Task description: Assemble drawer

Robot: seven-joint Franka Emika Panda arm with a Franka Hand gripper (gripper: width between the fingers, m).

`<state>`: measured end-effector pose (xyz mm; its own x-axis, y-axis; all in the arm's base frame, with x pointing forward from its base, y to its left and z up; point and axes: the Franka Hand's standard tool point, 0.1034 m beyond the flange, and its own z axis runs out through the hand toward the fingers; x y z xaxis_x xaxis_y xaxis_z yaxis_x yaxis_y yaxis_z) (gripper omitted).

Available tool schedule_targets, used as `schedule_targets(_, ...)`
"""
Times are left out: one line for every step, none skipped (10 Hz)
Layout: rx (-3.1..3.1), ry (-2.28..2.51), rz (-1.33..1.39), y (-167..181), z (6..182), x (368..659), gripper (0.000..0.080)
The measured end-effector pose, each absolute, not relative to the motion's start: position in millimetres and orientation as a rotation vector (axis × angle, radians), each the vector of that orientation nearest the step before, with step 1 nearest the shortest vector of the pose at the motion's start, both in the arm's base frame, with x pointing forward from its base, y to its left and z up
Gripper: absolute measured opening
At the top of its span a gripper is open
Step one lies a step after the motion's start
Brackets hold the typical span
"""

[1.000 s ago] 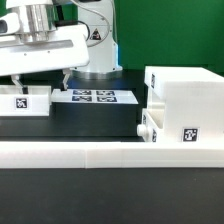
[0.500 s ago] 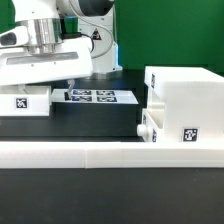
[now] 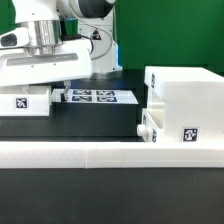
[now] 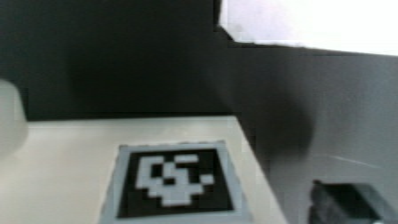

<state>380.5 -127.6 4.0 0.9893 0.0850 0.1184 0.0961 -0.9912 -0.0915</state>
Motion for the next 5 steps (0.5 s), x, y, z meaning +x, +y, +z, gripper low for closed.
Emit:
schedule_targets(-3.036, -0.139, -0.174, -127.9, 4.0, 380.4, 0.0239)
schedule_targets(-3.037, -0.137, -0.175, -128.8, 4.0, 380.2, 0.0239)
schedule_targets(-3.037, -0.137, -0.175, -128.9, 4.0, 380.2, 0.007)
schedule_targets(-3.042, -0.139, -0.187, -128.4, 5.3, 382.6, 0.007)
schedule_targets(-3.047, -0.149, -0.2, -126.1, 6.2, 385.3, 0.0047)
